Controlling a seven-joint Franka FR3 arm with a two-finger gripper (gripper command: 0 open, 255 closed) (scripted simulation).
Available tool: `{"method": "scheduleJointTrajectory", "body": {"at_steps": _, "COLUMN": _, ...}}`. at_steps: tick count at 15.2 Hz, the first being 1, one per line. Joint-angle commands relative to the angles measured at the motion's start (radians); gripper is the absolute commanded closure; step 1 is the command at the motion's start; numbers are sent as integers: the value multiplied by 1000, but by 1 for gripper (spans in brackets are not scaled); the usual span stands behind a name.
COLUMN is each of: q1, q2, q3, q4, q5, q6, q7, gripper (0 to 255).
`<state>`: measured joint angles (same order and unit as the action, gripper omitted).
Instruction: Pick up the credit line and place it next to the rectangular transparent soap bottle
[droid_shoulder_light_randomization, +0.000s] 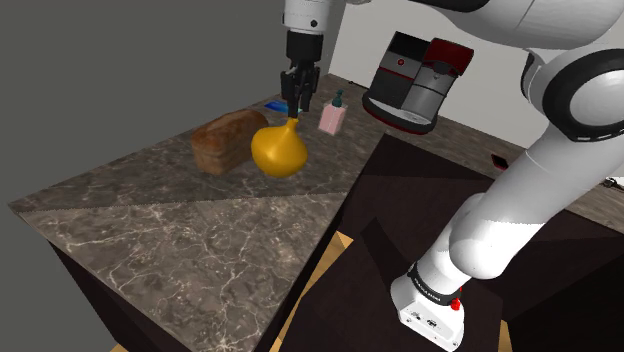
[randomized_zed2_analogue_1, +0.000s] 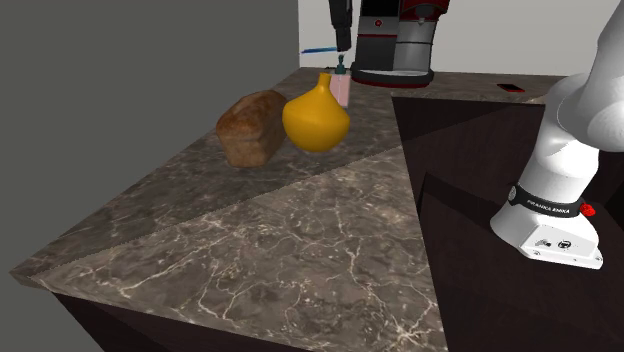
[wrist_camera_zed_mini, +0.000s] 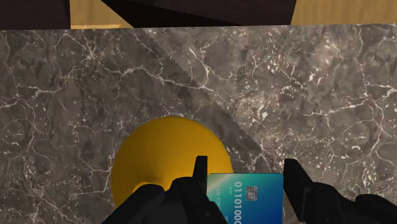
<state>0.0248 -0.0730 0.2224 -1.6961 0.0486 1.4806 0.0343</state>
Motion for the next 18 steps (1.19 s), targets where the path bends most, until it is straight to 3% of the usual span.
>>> {"method": "scheduleJointTrajectory", "body": {"at_steps": 1, "q1": -25, "q2": -15, "q3": -30, "q4": -17, "q5": -7, "q6": 0, "q7": -57, "gripper": 255}}
{"method": "scheduleJointTrajectory", "body": {"at_steps": 10, "q1": -124, "q2": -8, "q3": -147, "q4": -10, "q5": -50, "q6": -4, "q7": -273, "gripper": 255}}
{"method": "scheduleJointTrajectory", "body": {"at_steps": 18, "q1": -212, "q2": 67, "q3": -245, "q4": 79, "q5": -83, "q6": -13, "q7": -459, "gripper": 255}}
